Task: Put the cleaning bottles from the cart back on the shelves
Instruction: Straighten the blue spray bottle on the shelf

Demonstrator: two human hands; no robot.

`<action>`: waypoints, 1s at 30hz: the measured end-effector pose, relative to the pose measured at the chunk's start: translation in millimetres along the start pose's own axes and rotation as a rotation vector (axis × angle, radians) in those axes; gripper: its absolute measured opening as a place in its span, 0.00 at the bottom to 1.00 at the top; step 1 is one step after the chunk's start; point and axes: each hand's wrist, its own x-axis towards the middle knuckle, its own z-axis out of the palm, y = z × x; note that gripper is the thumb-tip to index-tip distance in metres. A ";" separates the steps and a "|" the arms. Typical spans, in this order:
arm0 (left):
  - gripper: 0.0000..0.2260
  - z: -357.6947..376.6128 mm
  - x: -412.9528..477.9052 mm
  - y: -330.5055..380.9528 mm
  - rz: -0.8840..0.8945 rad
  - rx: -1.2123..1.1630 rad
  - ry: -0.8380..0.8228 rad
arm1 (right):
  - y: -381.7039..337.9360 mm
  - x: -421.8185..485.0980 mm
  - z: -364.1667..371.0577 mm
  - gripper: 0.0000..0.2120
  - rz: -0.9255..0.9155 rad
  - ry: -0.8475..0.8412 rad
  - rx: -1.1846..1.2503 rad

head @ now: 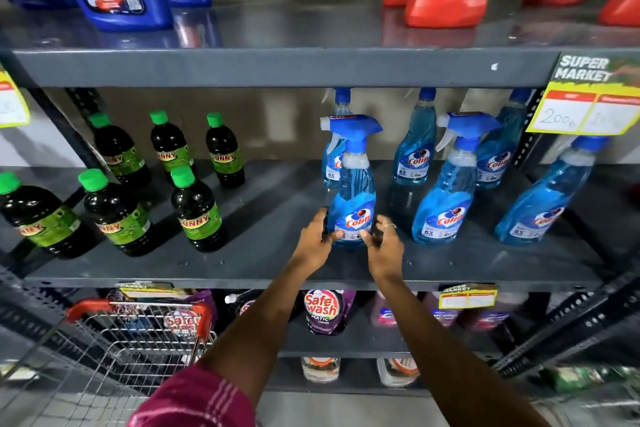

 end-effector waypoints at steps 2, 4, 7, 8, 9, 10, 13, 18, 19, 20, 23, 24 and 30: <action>0.21 0.9 -0.4 0.5 -0.002 0.000 0.010 | 2.7 2.2 -0.1 0.19 -0.021 0.003 -0.019; 0.21 0.9 0.4 3.1 -0.008 0.007 0.012 | 2.2 5.1 0.3 0.19 -0.021 -0.007 -0.036; 0.22 -1.3 1.8 6.8 -0.028 0.030 -0.019 | -0.2 7.3 0.0 0.20 -0.005 -0.031 -0.044; 0.22 -2.2 1.7 7.2 -0.028 0.036 -0.028 | -0.4 6.8 -0.2 0.20 0.000 -0.034 -0.044; 0.22 -2.7 0.9 7.5 -0.027 0.042 -0.033 | 0.1 5.7 -0.5 0.20 0.004 -0.035 -0.045; 0.22 -3.1 0.2 7.5 -0.027 0.045 -0.037 | 0.7 4.5 -0.8 0.21 0.007 -0.031 -0.046; 0.22 -2.9 -1.6 7.0 -0.034 0.042 -0.037 | 0.5 1.3 -0.8 0.21 0.004 -0.024 -0.061; 0.27 -0.5 -9.5 10.3 0.040 0.031 0.004 | -0.8 3.0 -3.4 0.23 0.032 -0.074 -0.041; 0.30 -0.6 -13.6 10.0 0.089 0.038 0.068 | -1.2 1.8 -5.0 0.23 0.026 -0.074 -0.028; 0.32 -1.8 -18.4 9.9 0.147 0.069 0.156 | -2.2 -1.2 -7.5 0.22 0.005 -0.073 -0.024; 0.28 -12.2 -32.7 22.9 0.401 0.227 0.408 | -18.0 -9.0 -19.8 0.18 -0.154 -0.017 -0.036; 0.25 -10.0 -43.0 30.3 0.495 0.267 0.407 | -22.6 -20.4 -31.0 0.17 -0.212 0.028 -0.071; 0.19 -20.2 -48.1 110.0 1.036 0.359 0.447 | -89.6 -31.3 -57.7 0.11 -0.547 0.198 -0.143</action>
